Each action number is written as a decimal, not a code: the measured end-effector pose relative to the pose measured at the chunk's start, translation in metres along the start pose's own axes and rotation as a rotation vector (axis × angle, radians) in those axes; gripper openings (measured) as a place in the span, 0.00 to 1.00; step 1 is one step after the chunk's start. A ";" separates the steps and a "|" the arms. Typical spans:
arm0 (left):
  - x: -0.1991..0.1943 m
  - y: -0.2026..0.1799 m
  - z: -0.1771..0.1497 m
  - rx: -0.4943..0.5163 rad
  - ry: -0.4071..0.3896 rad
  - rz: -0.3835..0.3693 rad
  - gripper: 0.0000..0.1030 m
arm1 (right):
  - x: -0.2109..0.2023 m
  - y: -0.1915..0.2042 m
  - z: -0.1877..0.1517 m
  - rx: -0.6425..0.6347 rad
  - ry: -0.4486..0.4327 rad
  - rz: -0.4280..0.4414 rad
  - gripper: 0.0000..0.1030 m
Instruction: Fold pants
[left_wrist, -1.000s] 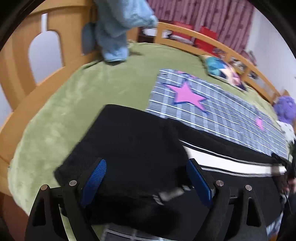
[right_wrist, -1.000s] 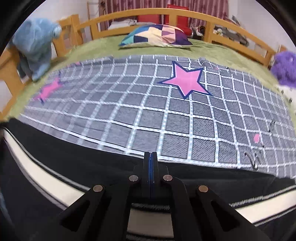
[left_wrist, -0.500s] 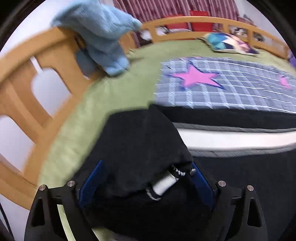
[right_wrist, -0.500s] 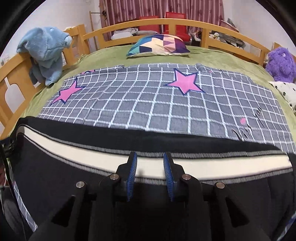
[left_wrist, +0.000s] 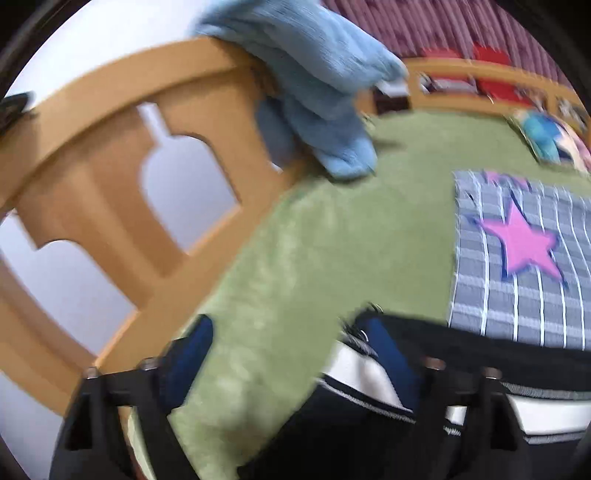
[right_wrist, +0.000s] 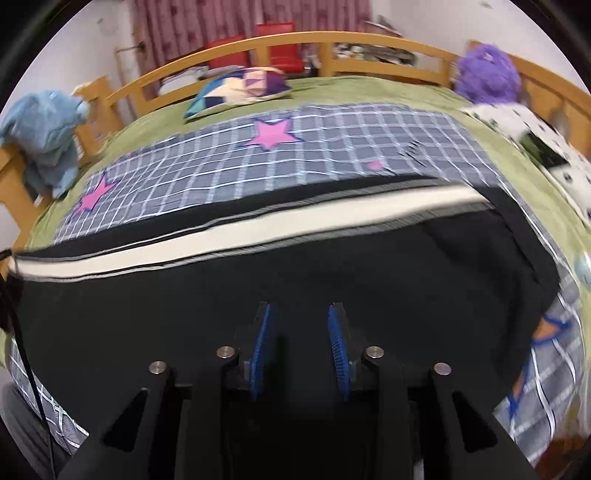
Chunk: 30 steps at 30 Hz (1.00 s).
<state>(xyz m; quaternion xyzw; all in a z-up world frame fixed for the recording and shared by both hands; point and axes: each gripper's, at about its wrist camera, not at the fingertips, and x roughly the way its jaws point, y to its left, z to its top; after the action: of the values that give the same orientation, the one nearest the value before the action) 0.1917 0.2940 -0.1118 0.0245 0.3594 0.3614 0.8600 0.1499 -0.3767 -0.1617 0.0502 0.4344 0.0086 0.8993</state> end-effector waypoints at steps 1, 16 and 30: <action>-0.005 0.004 0.000 -0.009 -0.006 -0.035 0.85 | -0.005 -0.010 -0.004 0.024 0.002 0.000 0.33; -0.055 -0.043 -0.049 0.035 0.131 -0.392 0.85 | -0.018 -0.051 0.012 0.135 -0.069 0.057 0.50; -0.061 -0.011 -0.078 -0.007 0.213 -0.501 0.85 | 0.095 0.191 0.088 -0.406 -0.002 0.398 0.50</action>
<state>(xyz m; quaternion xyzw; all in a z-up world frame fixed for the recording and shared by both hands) 0.1194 0.2297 -0.1365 -0.1062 0.4416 0.1391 0.8800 0.2833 -0.1880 -0.1632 -0.0469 0.4047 0.2718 0.8719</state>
